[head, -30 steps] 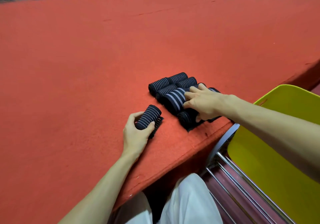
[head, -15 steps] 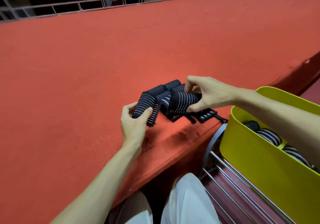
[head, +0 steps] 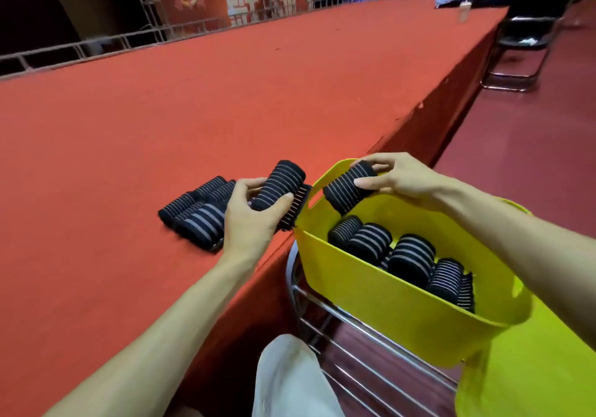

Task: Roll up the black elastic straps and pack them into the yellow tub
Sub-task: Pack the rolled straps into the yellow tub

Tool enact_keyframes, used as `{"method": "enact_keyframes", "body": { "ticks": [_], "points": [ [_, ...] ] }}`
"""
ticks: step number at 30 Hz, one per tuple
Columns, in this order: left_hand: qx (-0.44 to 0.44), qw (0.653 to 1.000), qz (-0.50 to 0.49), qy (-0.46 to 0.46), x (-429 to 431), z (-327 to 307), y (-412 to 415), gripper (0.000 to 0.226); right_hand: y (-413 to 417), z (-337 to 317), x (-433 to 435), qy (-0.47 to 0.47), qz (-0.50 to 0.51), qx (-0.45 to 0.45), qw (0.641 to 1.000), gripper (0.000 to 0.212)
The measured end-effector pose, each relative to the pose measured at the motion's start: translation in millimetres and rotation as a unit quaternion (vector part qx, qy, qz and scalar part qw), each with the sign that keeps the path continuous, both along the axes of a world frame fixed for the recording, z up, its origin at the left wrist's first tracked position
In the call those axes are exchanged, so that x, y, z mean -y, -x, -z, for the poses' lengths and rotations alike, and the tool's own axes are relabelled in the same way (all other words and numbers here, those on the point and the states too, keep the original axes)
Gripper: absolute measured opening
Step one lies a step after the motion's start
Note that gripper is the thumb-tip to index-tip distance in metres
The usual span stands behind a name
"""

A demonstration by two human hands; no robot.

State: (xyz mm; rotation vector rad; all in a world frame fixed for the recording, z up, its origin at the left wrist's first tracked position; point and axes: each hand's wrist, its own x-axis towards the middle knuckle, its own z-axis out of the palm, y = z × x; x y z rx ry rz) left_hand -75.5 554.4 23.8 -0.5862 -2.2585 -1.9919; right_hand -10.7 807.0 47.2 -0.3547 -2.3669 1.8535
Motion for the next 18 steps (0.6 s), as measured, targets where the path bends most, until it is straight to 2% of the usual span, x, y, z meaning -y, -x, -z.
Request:
{"method": "enact_keyframes", "body": {
  "ticks": [2,4,7,11,18],
  "points": [
    [-0.012,0.999,0.02,0.027,-16,1,1,0.036,-1,19,-16,-0.04,0.007,0.05,0.998,0.039],
    [-0.019,0.998,0.03,0.044,-26,4,2,0.036,4,35,-21,-0.124,-0.012,0.104,0.987,0.042],
    [-0.031,0.998,0.033,0.051,-35,9,6,0.034,21,52,-13,-0.231,-0.058,0.168,0.956,0.058],
    [-0.039,0.997,0.037,0.055,-36,13,12,0.036,46,75,12,-0.269,-0.119,0.207,0.933,0.074],
    [-0.037,0.998,0.03,0.036,-29,20,21,0.033,69,119,38,-0.359,-0.152,0.264,0.882,0.077]
  ]
}}
